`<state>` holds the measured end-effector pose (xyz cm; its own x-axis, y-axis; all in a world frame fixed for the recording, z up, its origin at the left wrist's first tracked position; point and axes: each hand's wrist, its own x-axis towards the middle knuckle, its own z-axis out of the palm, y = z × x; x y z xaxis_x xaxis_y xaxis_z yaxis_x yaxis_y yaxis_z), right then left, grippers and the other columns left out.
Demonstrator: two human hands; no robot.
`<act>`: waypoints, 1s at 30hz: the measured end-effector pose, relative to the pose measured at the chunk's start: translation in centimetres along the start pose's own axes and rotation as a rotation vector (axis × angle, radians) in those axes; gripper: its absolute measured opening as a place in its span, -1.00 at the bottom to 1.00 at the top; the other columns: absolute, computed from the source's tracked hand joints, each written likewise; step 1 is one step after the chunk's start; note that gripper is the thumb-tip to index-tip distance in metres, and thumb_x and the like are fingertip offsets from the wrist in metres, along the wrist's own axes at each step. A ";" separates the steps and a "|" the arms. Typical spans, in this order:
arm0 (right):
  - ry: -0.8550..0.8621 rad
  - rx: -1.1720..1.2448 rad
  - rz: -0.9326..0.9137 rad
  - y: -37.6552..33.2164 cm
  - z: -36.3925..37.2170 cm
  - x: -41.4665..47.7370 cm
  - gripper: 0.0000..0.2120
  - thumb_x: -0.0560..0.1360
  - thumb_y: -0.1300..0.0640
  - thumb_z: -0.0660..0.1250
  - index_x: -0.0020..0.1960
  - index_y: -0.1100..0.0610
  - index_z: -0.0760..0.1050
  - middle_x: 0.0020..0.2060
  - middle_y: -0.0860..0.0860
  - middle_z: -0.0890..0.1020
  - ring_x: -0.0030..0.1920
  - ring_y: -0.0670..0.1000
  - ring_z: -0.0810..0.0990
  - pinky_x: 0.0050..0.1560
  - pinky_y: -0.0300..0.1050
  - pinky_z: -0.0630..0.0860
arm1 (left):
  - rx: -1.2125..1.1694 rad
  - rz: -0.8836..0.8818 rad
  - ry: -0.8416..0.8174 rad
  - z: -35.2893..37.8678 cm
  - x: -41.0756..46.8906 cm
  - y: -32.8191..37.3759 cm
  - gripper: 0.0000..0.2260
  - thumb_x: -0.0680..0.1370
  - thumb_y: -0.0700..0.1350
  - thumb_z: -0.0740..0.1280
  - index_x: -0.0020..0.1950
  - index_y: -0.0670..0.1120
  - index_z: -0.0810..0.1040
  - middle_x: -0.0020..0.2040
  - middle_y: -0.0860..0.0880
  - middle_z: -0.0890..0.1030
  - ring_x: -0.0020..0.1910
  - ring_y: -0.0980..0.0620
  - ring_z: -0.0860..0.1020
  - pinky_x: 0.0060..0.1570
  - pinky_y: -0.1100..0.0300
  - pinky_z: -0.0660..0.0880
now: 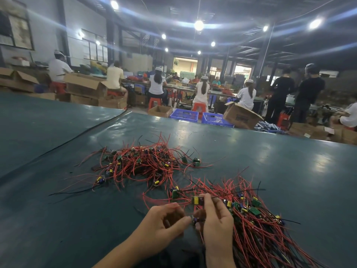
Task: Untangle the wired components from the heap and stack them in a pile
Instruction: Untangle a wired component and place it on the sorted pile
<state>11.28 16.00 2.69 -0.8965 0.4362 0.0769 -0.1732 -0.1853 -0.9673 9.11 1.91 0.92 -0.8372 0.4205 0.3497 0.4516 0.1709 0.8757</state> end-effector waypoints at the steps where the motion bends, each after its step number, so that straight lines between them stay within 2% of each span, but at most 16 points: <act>1: 0.039 0.072 0.026 -0.3 -0.2 0.2 -0.82 0.58 0.16 0.28 -0.17 0.12 0.58 -0.46 -0.02 0.61 -0.51 -0.11 0.53 -0.58 -0.28 0.39 | 0.062 0.023 0.007 0.1 0.0 -0.3 -0.80 0.48 0.19 0.36 -0.17 0.08 0.57 -0.37 0.15 0.56 -0.40 0.19 0.46 -0.36 0.31 0.38; 3: 0.080 0.210 0.079 -0.8 -0.4 0.5 -0.86 0.59 0.17 0.27 -0.10 0.16 0.56 -0.36 0.01 0.68 -0.48 -0.08 0.58 -0.59 -0.25 0.41 | 0.262 0.091 0.075 0.0 0.0 -1.1 -0.84 0.47 0.19 0.35 -0.11 0.13 0.57 -0.25 0.20 0.58 -0.28 0.20 0.52 -0.27 0.36 0.43; 5: 0.087 0.295 0.115 -1.0 -0.6 0.7 -0.84 0.61 0.17 0.25 -0.08 0.18 0.56 -0.37 0.07 0.67 -0.51 -0.06 0.53 -0.60 -0.23 0.40 | 0.545 0.179 0.135 -0.3 0.0 -1.9 -0.81 0.46 0.18 0.31 -0.02 0.15 0.59 -0.04 0.26 0.57 -0.04 0.26 0.51 -0.06 0.34 0.47; 7: 0.089 0.306 0.124 -1.0 -1.0 0.9 -0.82 0.61 0.17 0.25 -0.09 0.20 0.58 -0.44 0.04 0.59 -0.55 -0.08 0.44 -0.62 -0.24 0.37 | 0.720 0.166 0.069 -0.6 0.0 -2.7 -0.70 0.50 0.18 0.28 0.18 0.13 0.56 0.17 0.24 0.50 0.16 0.23 0.41 0.17 0.26 0.40; 9: 0.089 0.216 0.073 -0.8 -1.4 1.1 -0.80 0.61 0.16 0.24 -0.09 0.18 0.61 -0.48 0.00 0.52 -0.55 -0.11 0.37 -0.61 -0.26 0.32 | 0.825 0.091 -0.016 -0.9 0.0 -3.5 -0.59 0.53 0.25 0.22 0.33 0.14 0.47 0.29 0.23 0.41 0.28 0.19 0.33 0.28 0.27 0.27; 11: 0.089 0.051 -0.015 -0.7 -1.7 1.2 -0.77 0.61 0.08 0.23 -0.10 0.12 0.62 -0.50 -0.06 0.46 -0.53 -0.13 0.33 -0.57 -0.25 0.28 | 0.880 0.060 -0.028 -1.0 0.0 -3.9 -0.55 0.53 0.30 0.17 0.35 0.15 0.44 0.29 0.24 0.41 0.26 0.20 0.33 0.25 0.30 0.24; 14: 0.053 -0.281 -0.163 -0.3 -2.1 1.1 -0.76 0.58 -0.06 0.22 -0.05 0.02 0.61 -0.48 -0.12 0.43 -0.52 -0.16 0.34 -0.49 -0.29 0.29 | 0.916 0.072 0.001 -1.1 0.2 -3.7 -0.60 0.53 0.27 0.19 0.27 0.12 0.50 0.20 0.19 0.48 0.18 0.14 0.42 0.14 0.26 0.28; 16: 0.037 -0.520 -0.230 0.1 -2.2 1.1 -0.76 0.56 -0.04 0.30 0.16 0.01 0.58 -0.30 -0.12 0.55 -0.36 -0.18 0.48 -0.33 -0.39 0.38 | 0.901 0.066 0.038 -1.2 0.2 -3.5 -0.64 0.52 0.25 0.21 0.21 0.12 0.52 0.15 0.19 0.50 0.12 0.17 0.46 0.13 0.28 0.29; 18: 0.042 -0.773 -0.266 0.6 -2.4 1.2 -0.53 0.56 0.02 0.33 0.45 -0.02 0.37 -0.08 -0.09 0.53 -0.13 -0.15 0.50 -0.18 -0.36 0.39 | 0.805 0.070 0.127 -1.3 0.2 -3.2 -0.69 0.50 0.21 0.29 0.16 0.11 0.55 0.09 0.21 0.53 0.03 0.25 0.48 0.13 0.32 0.29; 19: 0.031 -0.899 -0.274 0.8 -2.4 1.2 -0.45 0.57 0.01 0.31 0.52 -0.07 0.25 -0.03 -0.11 0.48 -0.10 -0.15 0.47 -0.21 -0.35 0.37 | 0.734 0.089 0.182 -1.4 0.2 -2.8 -0.71 0.48 0.18 0.34 0.13 0.09 0.57 0.04 0.21 0.54 -0.02 0.27 0.49 0.13 0.32 0.31; 21: 0.003 -1.118 -0.274 0.6 -2.2 1.0 -0.40 0.59 -0.04 0.26 0.55 -0.19 0.09 0.05 -0.16 0.40 -0.04 -0.17 0.42 -0.31 -0.36 0.32 | 0.591 0.180 0.312 -1.3 0.2 -1.8 -0.76 0.44 0.12 0.41 0.04 0.06 0.61 -0.09 0.21 0.56 -0.11 0.27 0.51 0.07 0.23 0.40; 24: 0.043 -1.303 -0.296 0.6 -2.3 0.9 -0.41 0.58 -0.09 0.26 0.53 -0.25 0.09 0.18 -0.18 0.34 0.14 -0.16 0.31 -0.25 -0.37 0.31 | 0.445 0.387 0.541 -1.0 0.2 -0.5 -0.77 0.40 0.06 0.42 0.03 0.08 0.59 -0.13 0.22 0.56 -0.09 0.24 0.52 -0.02 0.17 0.45; 25: 0.068 -1.322 -0.329 0.6 -2.3 0.8 -0.44 0.57 -0.09 0.28 0.51 -0.25 0.17 0.18 -0.17 0.35 0.14 -0.16 0.27 -0.24 -0.36 0.31 | 0.444 0.456 0.584 -0.8 0.2 -0.2 -0.75 0.40 0.03 0.43 0.06 0.08 0.57 -0.08 0.22 0.57 -0.04 0.24 0.51 -0.02 0.17 0.45; 27: 0.097 -1.154 -0.440 0.6 -2.2 0.7 -0.60 0.53 -0.06 0.35 0.35 -0.21 0.43 0.09 -0.16 0.44 0.10 -0.12 0.35 -0.21 -0.32 0.34 | 0.494 0.580 0.607 -0.6 0.2 -0.1 -0.71 0.40 -0.02 0.44 0.11 0.06 0.55 0.00 0.19 0.58 0.07 0.28 0.49 0.03 0.16 0.44; 29: 0.038 -0.771 -0.455 0.7 -1.9 0.6 -0.88 0.52 -0.10 0.32 0.03 -0.19 0.59 -0.12 -0.12 0.56 -0.09 -0.07 0.51 -0.24 -0.29 0.39 | 0.555 0.652 0.560 -0.6 0.2 -0.3 -0.69 0.42 -0.06 0.44 0.15 0.03 0.55 0.05 0.15 0.60 0.11 0.26 0.50 0.04 0.12 0.44; 30: -0.045 -0.565 -0.383 0.5 -1.5 0.5 -0.82 0.51 -0.14 0.27 -0.10 -0.13 0.63 -0.24 -0.06 0.59 -0.21 -0.07 0.54 -0.26 -0.30 0.41 | 0.581 0.673 0.523 -0.6 0.2 -0.4 -0.69 0.43 -0.07 0.44 0.16 0.02 0.54 0.07 0.13 0.61 0.10 0.24 0.52 0.03 0.10 0.44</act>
<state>11.34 17.49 1.88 -0.8327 0.3400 0.4370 -0.2530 0.4684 -0.8465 8.64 1.40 0.85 -0.3226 0.1718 0.9308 0.8395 0.5063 0.1975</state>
